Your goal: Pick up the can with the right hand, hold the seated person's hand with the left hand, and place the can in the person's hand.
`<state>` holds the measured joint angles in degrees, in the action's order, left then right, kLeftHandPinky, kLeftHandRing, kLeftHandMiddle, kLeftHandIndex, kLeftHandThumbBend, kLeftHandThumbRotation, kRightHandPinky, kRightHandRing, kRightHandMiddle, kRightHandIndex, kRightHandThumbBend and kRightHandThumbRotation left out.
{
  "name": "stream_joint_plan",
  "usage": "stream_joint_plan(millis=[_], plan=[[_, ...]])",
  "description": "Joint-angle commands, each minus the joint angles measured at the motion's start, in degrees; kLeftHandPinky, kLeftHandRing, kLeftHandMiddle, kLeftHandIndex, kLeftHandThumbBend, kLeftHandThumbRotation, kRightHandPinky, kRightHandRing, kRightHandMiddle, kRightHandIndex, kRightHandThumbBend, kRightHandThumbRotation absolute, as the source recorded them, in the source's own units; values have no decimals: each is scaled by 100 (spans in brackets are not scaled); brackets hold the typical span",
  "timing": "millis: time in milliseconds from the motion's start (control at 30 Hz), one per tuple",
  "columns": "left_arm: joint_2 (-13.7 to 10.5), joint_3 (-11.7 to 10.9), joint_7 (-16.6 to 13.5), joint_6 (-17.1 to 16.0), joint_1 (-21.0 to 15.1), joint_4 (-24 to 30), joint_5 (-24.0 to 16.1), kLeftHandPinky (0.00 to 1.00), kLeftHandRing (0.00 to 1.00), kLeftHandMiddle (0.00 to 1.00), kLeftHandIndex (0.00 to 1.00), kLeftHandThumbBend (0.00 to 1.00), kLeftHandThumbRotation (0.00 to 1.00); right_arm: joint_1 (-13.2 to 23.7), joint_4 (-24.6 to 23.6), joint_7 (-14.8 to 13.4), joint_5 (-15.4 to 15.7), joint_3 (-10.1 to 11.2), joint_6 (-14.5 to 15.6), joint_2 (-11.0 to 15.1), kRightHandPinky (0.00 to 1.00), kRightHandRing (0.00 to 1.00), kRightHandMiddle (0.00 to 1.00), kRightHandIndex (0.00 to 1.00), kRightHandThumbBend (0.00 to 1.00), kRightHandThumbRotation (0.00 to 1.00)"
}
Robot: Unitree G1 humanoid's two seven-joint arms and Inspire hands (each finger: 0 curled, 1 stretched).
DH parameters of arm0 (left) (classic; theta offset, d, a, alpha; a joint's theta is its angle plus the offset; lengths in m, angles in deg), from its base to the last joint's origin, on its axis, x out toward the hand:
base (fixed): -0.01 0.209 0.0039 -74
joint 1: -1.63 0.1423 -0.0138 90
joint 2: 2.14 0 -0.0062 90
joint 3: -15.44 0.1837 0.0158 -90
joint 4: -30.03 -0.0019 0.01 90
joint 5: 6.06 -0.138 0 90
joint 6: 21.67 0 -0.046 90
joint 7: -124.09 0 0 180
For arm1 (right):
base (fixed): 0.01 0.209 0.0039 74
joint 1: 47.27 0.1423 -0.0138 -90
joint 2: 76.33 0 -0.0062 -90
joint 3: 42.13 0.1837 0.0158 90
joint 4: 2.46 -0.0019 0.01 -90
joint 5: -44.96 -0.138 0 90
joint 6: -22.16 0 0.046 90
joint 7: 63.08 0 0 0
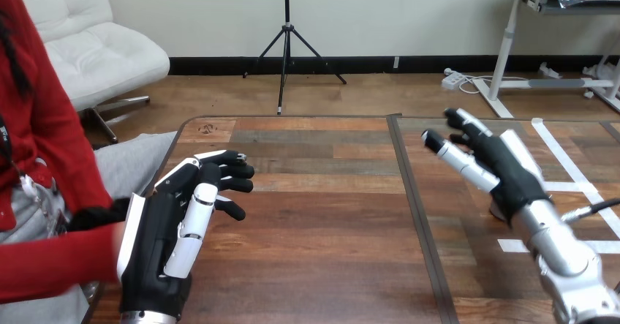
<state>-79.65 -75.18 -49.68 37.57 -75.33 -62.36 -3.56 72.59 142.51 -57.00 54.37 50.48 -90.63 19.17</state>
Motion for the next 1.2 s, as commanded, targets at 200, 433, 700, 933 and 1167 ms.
stream_joint_plan(millis=[200,433,700,933,1167], plan=[[12,39,38,-4,-354,254,33,42,60,63,62,41,86,1405,464,-390,-5,158,-410,533,89,95,97,94,85,78],[19,42,37,12,-395,220,35,42,59,62,62,40,85,1607,441,-624,-64,206,-311,655,82,93,95,92,86,82],[12,45,55,4,-416,189,31,42,59,61,62,41,86,1678,525,-651,-159,258,-237,696,75,91,93,91,85,81],[16,36,64,-12,-428,172,18,42,58,61,62,40,86,1724,560,-704,-154,260,-102,732,69,88,94,92,80,75],[18,26,63,-19,-435,182,20,41,58,61,62,40,86,1842,802,-934,170,88,223,897,72,88,93,94,83,69]])
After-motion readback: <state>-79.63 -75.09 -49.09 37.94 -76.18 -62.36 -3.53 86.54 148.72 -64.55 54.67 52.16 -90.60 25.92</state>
